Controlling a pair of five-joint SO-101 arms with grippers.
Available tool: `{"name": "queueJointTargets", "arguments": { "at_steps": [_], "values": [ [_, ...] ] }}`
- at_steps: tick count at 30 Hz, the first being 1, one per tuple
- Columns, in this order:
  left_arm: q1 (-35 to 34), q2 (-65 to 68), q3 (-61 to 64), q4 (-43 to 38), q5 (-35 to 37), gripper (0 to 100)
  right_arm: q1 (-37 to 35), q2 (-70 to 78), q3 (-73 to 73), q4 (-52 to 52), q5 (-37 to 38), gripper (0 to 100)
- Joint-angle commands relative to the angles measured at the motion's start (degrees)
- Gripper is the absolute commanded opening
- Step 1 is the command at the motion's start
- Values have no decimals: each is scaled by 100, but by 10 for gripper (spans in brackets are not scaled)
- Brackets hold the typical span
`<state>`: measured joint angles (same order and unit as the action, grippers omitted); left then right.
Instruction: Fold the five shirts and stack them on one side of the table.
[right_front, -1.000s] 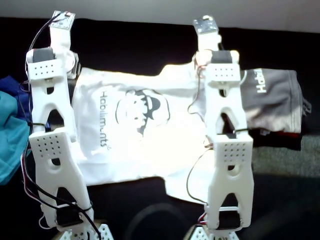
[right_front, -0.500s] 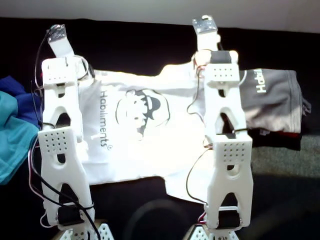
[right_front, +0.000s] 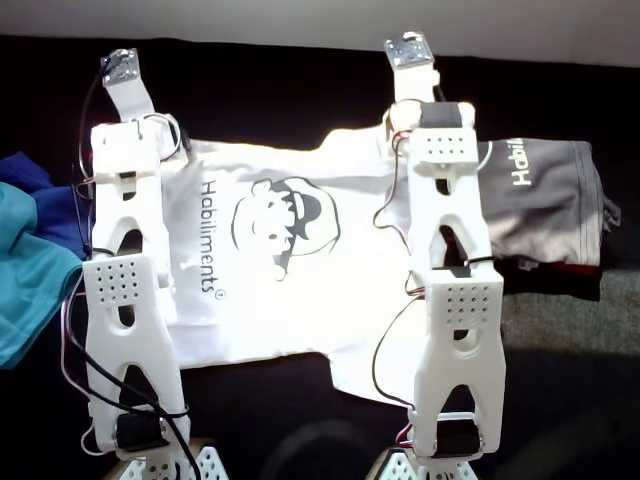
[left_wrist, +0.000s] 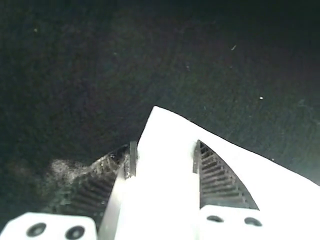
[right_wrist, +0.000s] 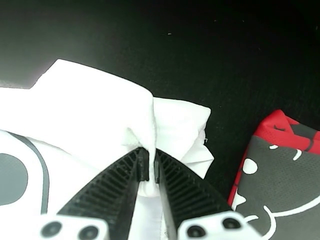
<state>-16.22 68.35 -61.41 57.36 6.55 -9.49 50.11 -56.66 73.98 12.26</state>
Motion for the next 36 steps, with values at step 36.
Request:
{"name": "queueJointTargets", "arguments": {
  "at_steps": [36],
  "values": [
    [-567, -2738, -1560, 4475, -1204, 10, 259, -2756, -171, 2703, 176, 6]
  ]
}}
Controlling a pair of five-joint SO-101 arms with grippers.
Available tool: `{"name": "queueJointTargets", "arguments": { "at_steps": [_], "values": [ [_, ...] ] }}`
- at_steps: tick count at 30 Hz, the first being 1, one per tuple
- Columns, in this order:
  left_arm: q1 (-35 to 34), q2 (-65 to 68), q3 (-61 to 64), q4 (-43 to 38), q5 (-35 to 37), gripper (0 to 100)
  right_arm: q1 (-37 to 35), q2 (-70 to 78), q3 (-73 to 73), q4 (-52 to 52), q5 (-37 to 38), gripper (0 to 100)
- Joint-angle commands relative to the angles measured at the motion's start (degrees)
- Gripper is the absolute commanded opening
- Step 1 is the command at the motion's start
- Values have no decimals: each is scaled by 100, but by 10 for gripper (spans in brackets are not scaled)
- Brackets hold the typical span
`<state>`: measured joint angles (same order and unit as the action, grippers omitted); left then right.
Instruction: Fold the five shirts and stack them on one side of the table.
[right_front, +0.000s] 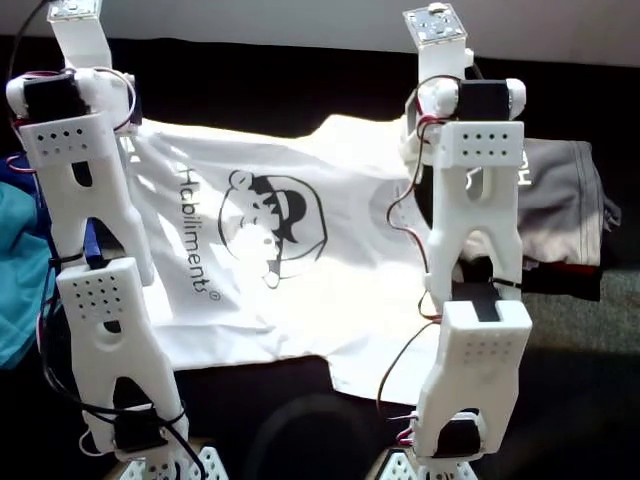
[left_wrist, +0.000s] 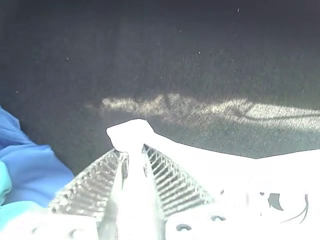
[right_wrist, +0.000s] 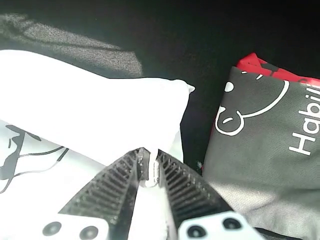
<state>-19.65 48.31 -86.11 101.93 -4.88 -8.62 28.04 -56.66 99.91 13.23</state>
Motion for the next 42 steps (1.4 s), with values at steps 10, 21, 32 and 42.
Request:
{"name": "queueJointTargets", "arguments": {
  "at_steps": [10, 21, 32, 42],
  "values": [
    [-92, -2923, 4725, -26, -299, 10, 198, -1701, 1859, 84, 185, 6],
    [-92, -4277, 7776, -26, -1152, 10, 215, -4620, 6062, -646, 844, 6],
    [13, -4567, 9727, -352, -1749, 10, 831, -6360, 8567, -963, 1767, 6],
    [259, -4576, 10914, -1336, -1749, 10, 910, -6826, 9631, -1103, 1960, 6]
  ]
}}
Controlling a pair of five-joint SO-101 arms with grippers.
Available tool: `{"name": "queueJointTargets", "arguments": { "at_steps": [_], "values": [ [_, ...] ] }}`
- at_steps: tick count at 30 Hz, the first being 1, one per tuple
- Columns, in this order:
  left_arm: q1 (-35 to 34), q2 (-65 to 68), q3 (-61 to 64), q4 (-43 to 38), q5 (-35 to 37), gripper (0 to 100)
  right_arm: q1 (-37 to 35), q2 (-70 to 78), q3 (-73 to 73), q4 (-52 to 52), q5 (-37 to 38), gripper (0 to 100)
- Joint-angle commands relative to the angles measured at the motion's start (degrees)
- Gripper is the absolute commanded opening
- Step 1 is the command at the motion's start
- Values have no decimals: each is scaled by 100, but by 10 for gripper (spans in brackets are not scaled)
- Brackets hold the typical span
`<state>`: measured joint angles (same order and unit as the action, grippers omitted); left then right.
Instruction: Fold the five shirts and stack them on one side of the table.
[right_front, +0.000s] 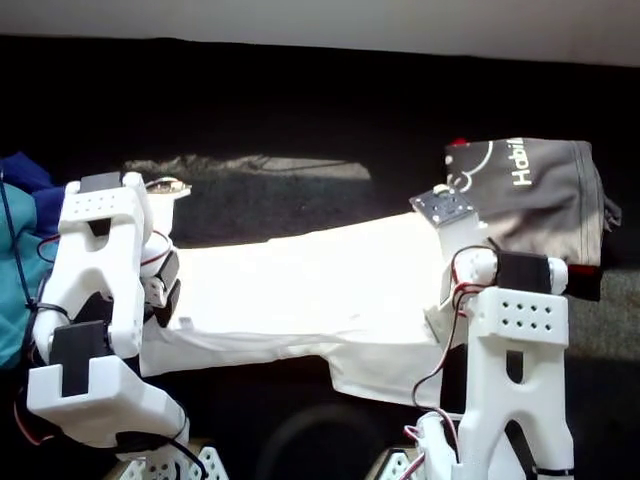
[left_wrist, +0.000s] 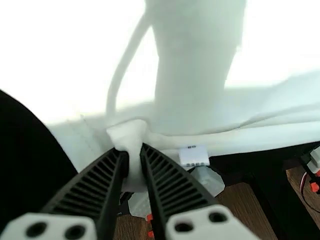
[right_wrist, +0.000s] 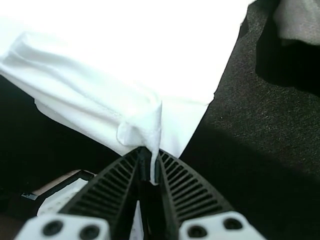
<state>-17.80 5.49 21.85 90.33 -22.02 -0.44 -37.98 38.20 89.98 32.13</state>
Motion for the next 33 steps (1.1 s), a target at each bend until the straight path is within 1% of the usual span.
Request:
{"name": "queueJointTargets", "arguments": {
  "at_steps": [1, 4, 12, 18, 19, 21, 23, 25, 27, 33],
  "values": [
    [66, -295, 163, -220, -35, 10, 92, -286, 259, -136, 70, 6],
    [66, -242, 198, -290, -35, 10, 66, -505, 593, -145, 70, 6],
    [66, -242, 198, -580, -35, 10, 84, -743, 1086, -655, 70, 6],
    [84, -251, 198, -527, -26, 15, 92, -743, 1086, -585, 62, 10],
    [66, -259, 198, -492, -35, 29, 92, -743, 1077, -488, 62, 15],
    [66, -286, 154, -308, -35, 95, 66, -787, 1042, -268, 62, 59],
    [75, -303, 127, -229, -35, 167, 66, -796, 1024, -145, 62, 127],
    [66, -303, 31, -202, -35, 208, 66, -796, 980, -127, 62, 188],
    [31, -303, -171, -97, -35, 210, 66, -796, 884, -119, 62, 218],
    [-259, -303, -1727, 677, -35, 209, 66, -787, -57, 22, 18, 220]
  ]
}}
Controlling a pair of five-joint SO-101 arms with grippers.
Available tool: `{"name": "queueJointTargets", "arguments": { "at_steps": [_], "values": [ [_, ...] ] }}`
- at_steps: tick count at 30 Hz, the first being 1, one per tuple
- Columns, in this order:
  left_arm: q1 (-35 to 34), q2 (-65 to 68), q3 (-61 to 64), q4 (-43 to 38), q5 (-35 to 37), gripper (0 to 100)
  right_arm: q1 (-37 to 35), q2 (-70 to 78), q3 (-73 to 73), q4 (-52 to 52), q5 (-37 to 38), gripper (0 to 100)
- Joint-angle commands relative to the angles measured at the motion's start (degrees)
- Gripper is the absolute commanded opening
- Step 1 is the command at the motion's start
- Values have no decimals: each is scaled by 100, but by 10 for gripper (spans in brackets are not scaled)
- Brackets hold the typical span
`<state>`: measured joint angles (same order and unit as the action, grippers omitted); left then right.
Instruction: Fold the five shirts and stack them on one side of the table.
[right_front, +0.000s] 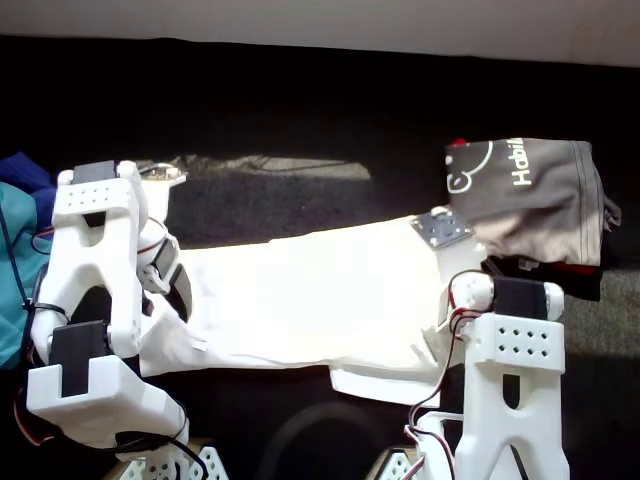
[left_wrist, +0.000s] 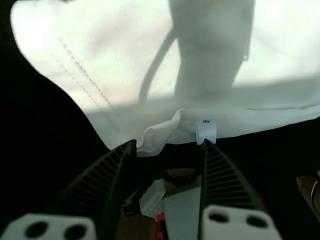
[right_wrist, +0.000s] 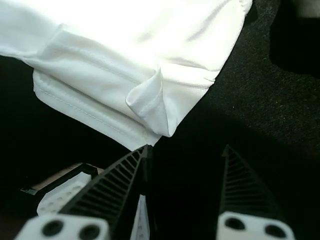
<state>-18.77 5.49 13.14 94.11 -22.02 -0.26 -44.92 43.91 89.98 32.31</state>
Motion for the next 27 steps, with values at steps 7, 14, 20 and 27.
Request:
{"name": "queueJointTargets", "arguments": {
  "at_steps": [7, 14, 20, 27],
  "values": [
    [356, -48, -1455, 308, 334, 6, -611, 673, -1042, -1226, -756, 24],
    [892, 1209, -1464, -105, 818, 10, -1402, 2589, -1095, -2334, -1363, 8],
    [901, 2114, -1508, -466, 862, 10, -1385, 3749, -1095, -3178, -1327, 8],
    [725, 2985, -2123, -1240, 862, 9, -1165, 4804, -1516, -3679, -1327, 8]
  ]
}}
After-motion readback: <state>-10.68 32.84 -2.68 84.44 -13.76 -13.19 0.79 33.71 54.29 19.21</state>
